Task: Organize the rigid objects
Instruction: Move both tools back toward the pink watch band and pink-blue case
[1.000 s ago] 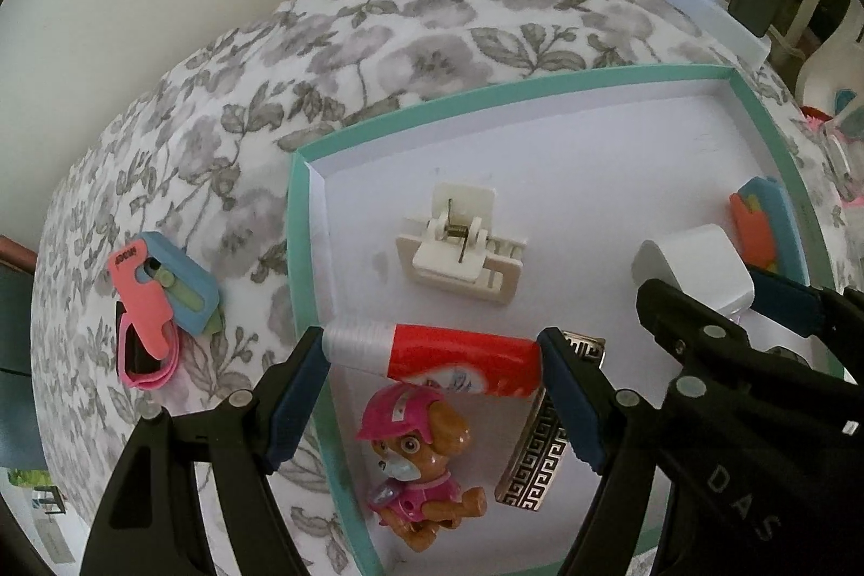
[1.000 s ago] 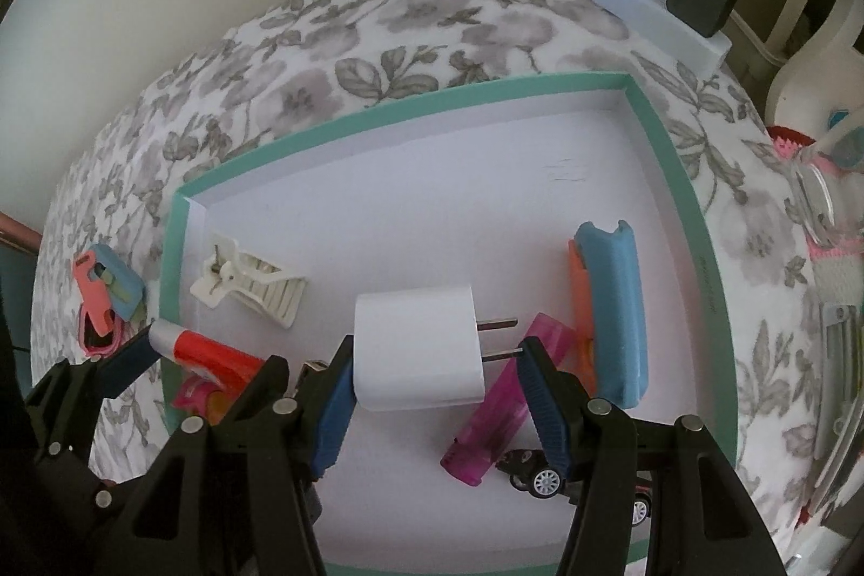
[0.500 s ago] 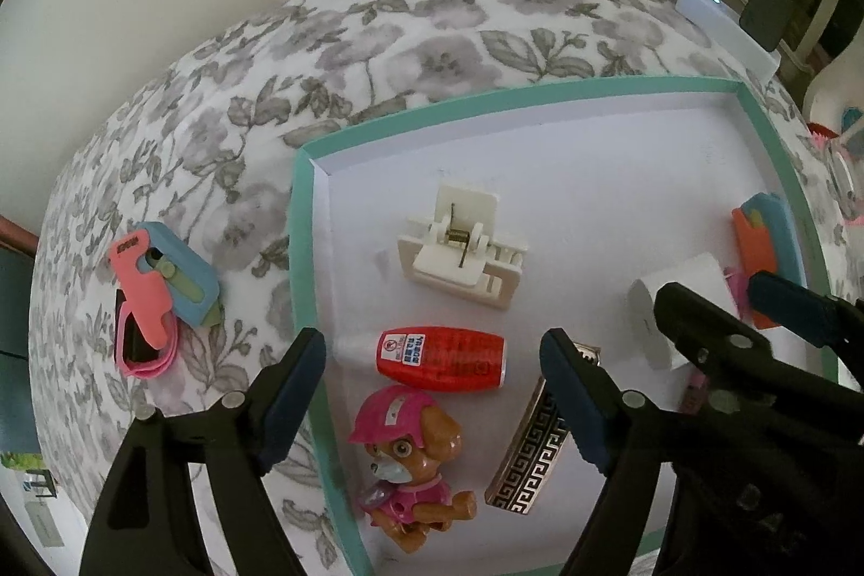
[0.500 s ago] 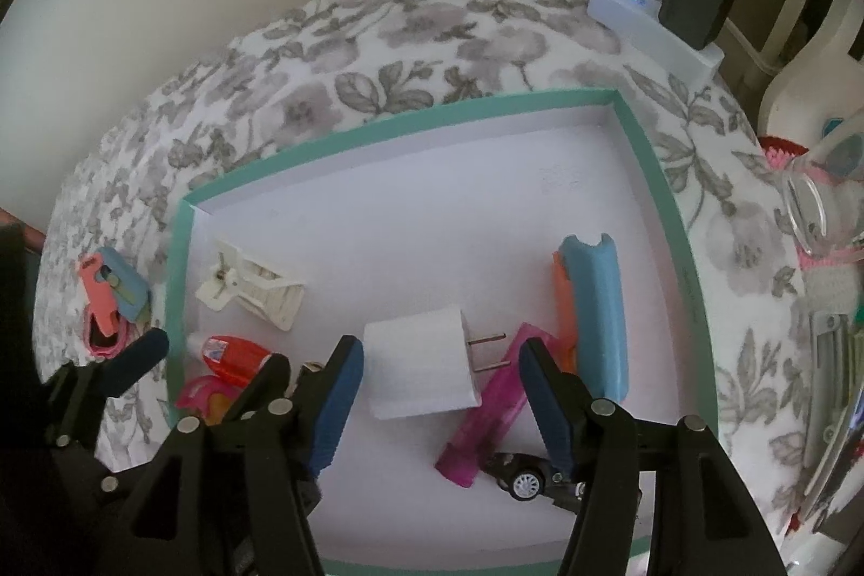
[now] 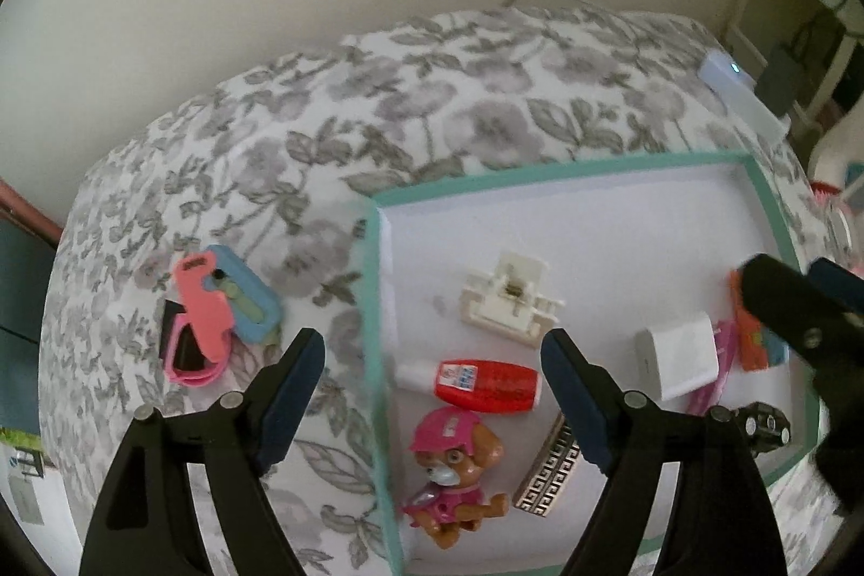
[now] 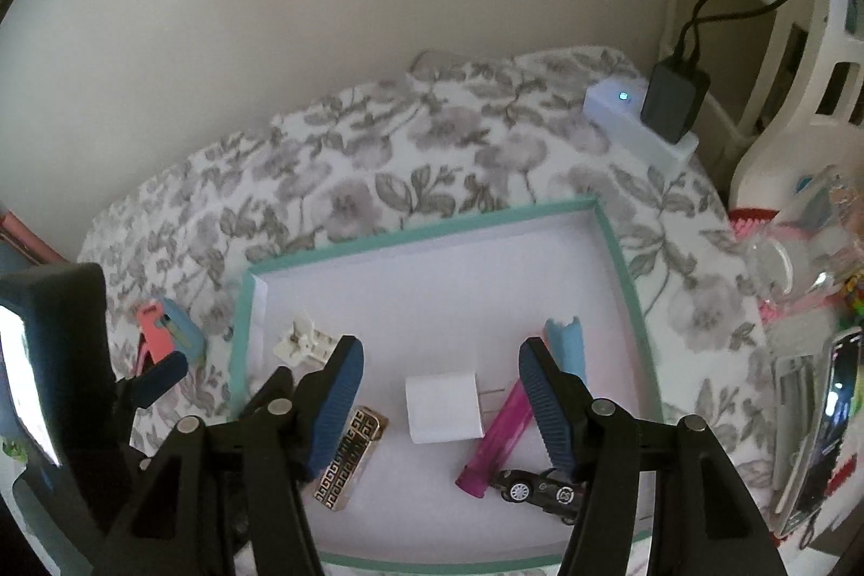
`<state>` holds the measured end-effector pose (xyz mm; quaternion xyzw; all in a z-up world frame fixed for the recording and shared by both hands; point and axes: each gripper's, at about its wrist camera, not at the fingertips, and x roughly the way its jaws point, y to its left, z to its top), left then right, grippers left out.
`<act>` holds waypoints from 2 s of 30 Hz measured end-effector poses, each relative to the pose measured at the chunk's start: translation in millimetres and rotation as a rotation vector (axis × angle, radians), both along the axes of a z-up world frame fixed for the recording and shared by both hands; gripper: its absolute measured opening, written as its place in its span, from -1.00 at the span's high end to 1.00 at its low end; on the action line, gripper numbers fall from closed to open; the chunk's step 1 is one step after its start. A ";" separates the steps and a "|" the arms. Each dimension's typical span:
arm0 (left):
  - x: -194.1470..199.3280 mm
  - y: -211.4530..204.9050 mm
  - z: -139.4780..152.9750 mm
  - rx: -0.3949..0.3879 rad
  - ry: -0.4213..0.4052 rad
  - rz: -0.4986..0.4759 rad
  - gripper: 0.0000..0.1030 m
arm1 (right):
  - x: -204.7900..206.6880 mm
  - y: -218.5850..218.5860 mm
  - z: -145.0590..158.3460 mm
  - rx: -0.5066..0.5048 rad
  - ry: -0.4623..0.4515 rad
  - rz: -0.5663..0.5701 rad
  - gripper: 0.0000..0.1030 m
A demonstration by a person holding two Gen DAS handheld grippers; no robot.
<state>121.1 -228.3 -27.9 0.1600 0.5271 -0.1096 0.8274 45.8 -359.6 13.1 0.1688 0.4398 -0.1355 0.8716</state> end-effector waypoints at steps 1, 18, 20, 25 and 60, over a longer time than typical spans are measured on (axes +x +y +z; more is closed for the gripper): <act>1.7 3.0 1.7 -0.005 -0.002 0.010 -0.62 | -1.1 -1.0 1.4 -0.001 -0.004 -0.004 -0.24; 26.7 62.1 15.1 -0.115 -0.005 0.218 -0.87 | 11.3 7.7 -25.5 -0.009 0.071 0.015 -0.35; 30.9 75.6 15.2 -0.122 -0.010 0.267 -0.87 | 13.3 10.3 -28.4 -0.015 0.075 0.019 -0.38; 39.0 107.5 14.4 -0.137 -0.014 0.367 -0.87 | 17.7 19.1 -30.5 -0.039 0.066 0.029 -0.67; 74.3 295.0 3.2 -0.176 -0.016 0.645 -0.87 | 79.6 174.2 -38.2 -0.081 -0.032 0.289 -1.00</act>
